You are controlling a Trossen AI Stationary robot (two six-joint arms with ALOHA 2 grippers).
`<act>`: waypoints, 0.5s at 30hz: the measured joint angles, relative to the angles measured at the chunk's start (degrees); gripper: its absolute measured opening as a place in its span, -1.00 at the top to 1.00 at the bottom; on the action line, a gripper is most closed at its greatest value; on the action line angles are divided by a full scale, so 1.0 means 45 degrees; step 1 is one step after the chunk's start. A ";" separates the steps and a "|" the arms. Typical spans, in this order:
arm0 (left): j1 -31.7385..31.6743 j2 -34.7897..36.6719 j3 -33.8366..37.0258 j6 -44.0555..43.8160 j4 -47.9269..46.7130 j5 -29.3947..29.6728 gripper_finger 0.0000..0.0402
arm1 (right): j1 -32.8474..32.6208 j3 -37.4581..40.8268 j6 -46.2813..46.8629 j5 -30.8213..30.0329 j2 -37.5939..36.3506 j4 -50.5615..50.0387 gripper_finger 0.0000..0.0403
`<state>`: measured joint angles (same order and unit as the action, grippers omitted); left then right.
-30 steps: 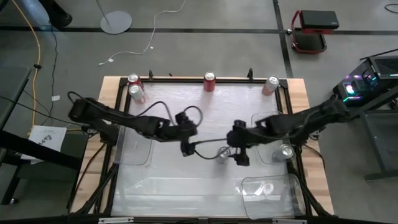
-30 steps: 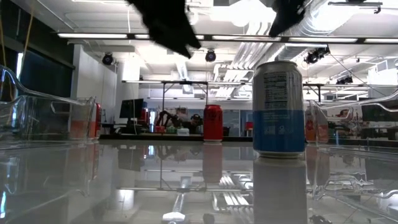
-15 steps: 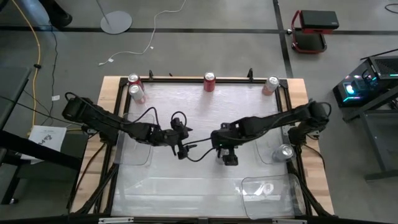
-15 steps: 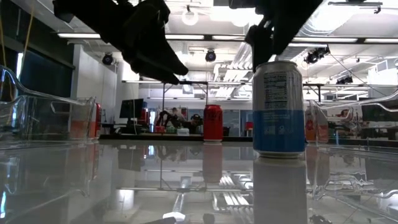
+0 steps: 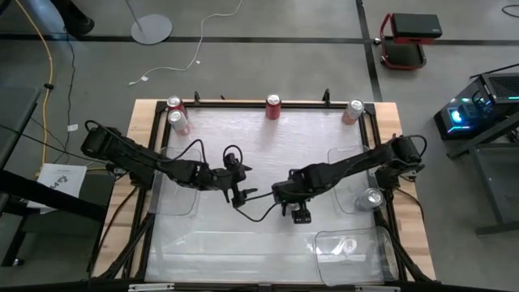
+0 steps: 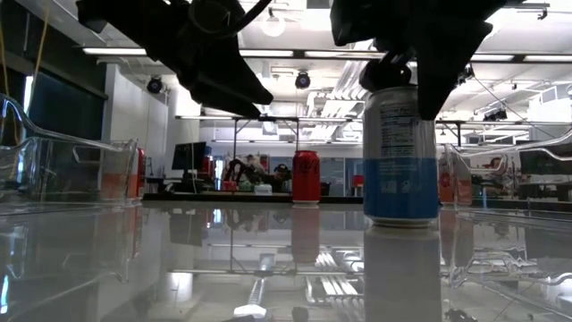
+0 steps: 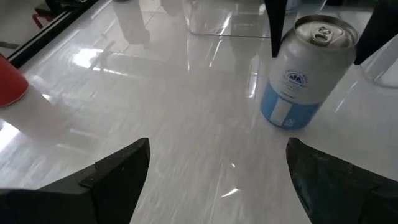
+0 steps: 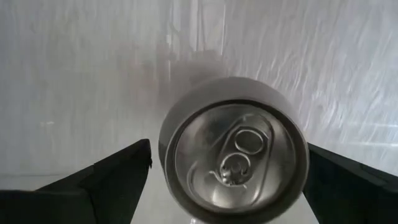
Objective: Sort soda cans
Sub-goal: Put the blue-white soda can into the right transparent bin
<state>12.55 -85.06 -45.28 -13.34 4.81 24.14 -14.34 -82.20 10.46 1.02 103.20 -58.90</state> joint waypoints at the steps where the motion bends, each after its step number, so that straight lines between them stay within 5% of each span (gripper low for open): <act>1: 0.0001 0.0000 0.0000 0.0000 0.0029 0.0000 -0.76 | 0.0008 0.0048 0.0004 -0.0020 0.0000 0.0115 -0.84; 7: 0.0001 0.0000 0.0000 0.0005 0.0223 0.0005 -0.76 | 0.0013 0.0395 -0.0048 -0.0211 0.0000 0.0888 -0.80; 15: 0.0001 0.0000 0.0000 0.0005 0.0244 0.0005 -0.76 | 0.0018 0.0395 0.0001 -0.0279 0.0000 0.0871 -0.41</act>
<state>12.56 -85.06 -45.28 -13.32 5.91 24.16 -14.26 -80.42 10.47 -0.24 103.20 -54.98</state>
